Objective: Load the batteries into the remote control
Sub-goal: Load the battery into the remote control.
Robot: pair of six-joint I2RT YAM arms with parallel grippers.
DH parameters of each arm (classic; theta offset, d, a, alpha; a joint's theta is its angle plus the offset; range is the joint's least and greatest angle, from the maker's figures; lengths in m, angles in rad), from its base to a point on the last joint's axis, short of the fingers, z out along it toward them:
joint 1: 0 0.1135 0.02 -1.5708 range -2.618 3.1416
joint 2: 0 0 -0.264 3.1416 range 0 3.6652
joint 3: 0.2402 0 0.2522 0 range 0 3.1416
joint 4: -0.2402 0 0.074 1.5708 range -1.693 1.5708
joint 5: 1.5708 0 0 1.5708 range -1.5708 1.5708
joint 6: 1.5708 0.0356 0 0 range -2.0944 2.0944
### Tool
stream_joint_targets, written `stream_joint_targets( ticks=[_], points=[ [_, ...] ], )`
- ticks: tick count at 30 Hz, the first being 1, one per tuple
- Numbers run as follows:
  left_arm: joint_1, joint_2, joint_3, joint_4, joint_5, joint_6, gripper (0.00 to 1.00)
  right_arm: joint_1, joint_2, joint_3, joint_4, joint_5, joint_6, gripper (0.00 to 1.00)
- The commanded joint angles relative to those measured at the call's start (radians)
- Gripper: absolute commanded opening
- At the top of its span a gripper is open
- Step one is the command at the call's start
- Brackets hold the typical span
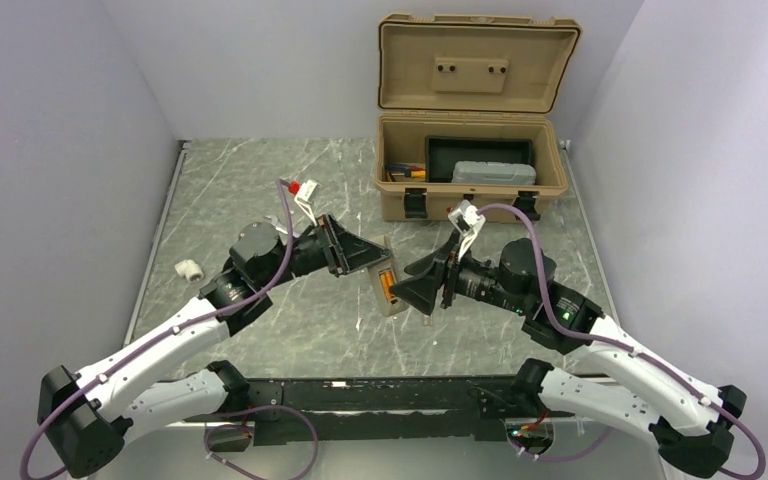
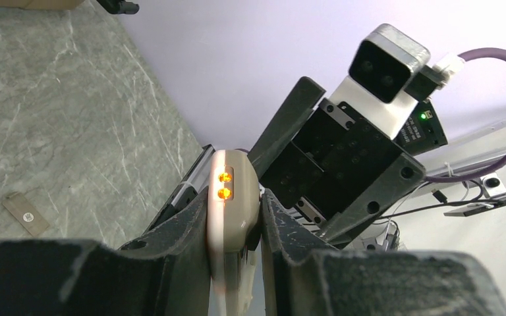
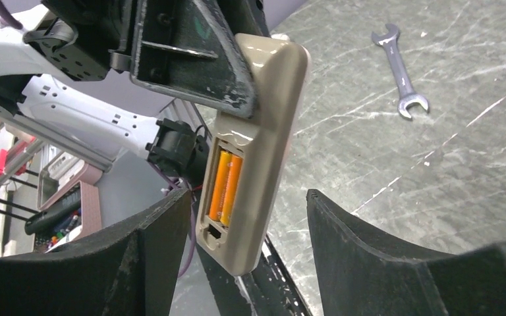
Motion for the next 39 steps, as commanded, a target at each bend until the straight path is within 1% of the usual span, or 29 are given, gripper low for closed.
stream_joint_targets(
  ticks=[1, 6, 11, 14, 17, 20, 22, 31, 35, 36, 39],
  points=[
    [-0.006, -0.029, 0.027, 0.083, 0.016, 0.018, 0.00, -0.014, 0.018, -0.011, 0.042, -0.010, 0.073, 0.66],
    [-0.007, -0.041, 0.024, 0.082, 0.016, 0.024, 0.00, -0.022, 0.025, -0.030, 0.080, -0.020, 0.108, 0.62],
    [-0.007, -0.045, 0.016, 0.091, 0.014, 0.018, 0.00, -0.029, 0.013, -0.041, 0.105, -0.027, 0.120, 0.51],
    [-0.009, -0.045, 0.016, 0.092, 0.015, 0.019, 0.00, -0.031, 0.014, -0.049, 0.121, -0.036, 0.132, 0.50],
    [-0.009, -0.045, 0.016, 0.092, 0.016, 0.018, 0.00, -0.032, 0.017, -0.059, 0.138, -0.042, 0.149, 0.53],
    [-0.009, -0.046, 0.015, 0.094, 0.015, 0.018, 0.00, -0.032, 0.015, -0.067, 0.153, -0.044, 0.158, 0.53],
    [-0.010, -0.047, 0.012, 0.095, 0.015, 0.018, 0.00, -0.034, 0.013, -0.067, 0.156, -0.045, 0.158, 0.50],
    [-0.012, -0.048, 0.014, 0.096, 0.010, 0.016, 0.00, -0.033, 0.012, -0.072, 0.152, -0.046, 0.158, 0.30],
    [-0.013, -0.048, 0.015, 0.097, 0.005, 0.015, 0.00, -0.033, 0.011, -0.073, 0.148, -0.042, 0.159, 0.27],
    [-0.014, -0.048, 0.015, 0.097, 0.004, 0.016, 0.00, -0.033, 0.012, -0.071, 0.142, -0.039, 0.156, 0.24],
    [-0.016, -0.046, 0.016, 0.096, 0.002, 0.015, 0.00, -0.033, 0.020, -0.065, 0.123, -0.034, 0.152, 0.21]
  ],
)
